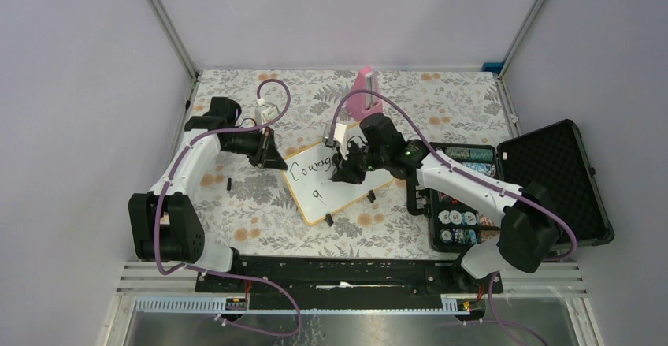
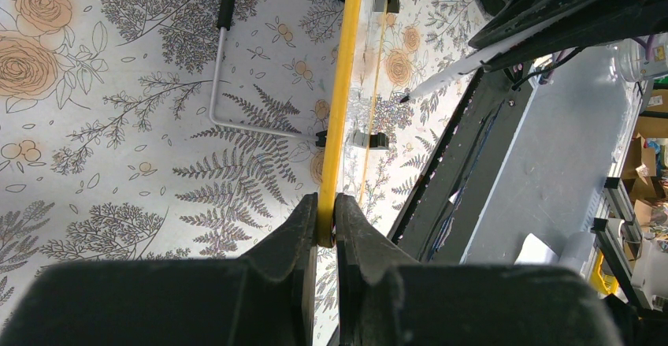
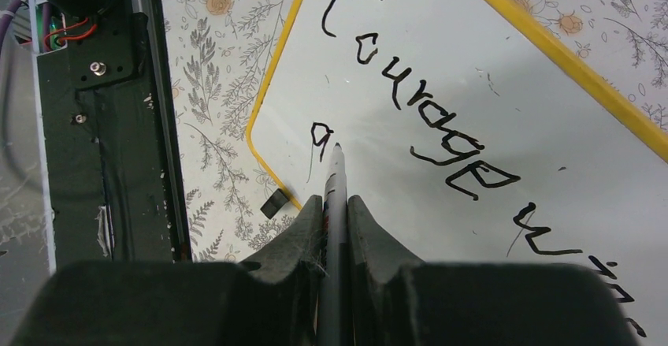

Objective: Write a sentence on the whiteboard

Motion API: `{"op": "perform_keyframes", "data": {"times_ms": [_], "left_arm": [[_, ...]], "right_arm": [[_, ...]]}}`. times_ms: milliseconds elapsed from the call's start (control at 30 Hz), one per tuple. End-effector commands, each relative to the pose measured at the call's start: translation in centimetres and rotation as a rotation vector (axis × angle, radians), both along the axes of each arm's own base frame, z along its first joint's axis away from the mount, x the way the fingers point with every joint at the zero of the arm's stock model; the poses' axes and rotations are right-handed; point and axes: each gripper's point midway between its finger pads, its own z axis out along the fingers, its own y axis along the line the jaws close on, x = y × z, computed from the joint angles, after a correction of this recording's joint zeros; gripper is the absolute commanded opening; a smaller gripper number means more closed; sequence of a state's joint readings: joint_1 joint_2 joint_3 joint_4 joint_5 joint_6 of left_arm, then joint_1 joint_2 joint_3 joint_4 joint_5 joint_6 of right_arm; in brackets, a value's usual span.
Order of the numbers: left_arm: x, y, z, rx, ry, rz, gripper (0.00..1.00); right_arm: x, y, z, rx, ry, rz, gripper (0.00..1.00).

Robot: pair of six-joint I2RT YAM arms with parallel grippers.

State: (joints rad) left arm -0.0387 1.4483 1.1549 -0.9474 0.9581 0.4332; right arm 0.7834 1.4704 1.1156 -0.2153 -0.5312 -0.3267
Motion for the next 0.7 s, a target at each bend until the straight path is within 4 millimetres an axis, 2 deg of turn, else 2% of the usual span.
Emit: {"op": "perform_keyframes", "data": {"times_ms": [0, 367, 667], "left_arm": [[1.2, 0.2, -0.2, 0.036, -0.076, -0.011, 0.00], [1.2, 0.2, -0.3, 0.040, -0.075, -0.013, 0.00], [1.3, 0.2, -0.4, 0.040, -0.074, -0.013, 0.00]], "right_arm": [[1.7, 1.0, 1.8, 0.045, -0.047, -0.034, 0.00], [2.3, 1.1, -0.1, 0.017, -0.036, -0.044, 0.00], [1.4, 1.0, -2.3, -0.021, -0.006, -0.017, 0.00]]}}
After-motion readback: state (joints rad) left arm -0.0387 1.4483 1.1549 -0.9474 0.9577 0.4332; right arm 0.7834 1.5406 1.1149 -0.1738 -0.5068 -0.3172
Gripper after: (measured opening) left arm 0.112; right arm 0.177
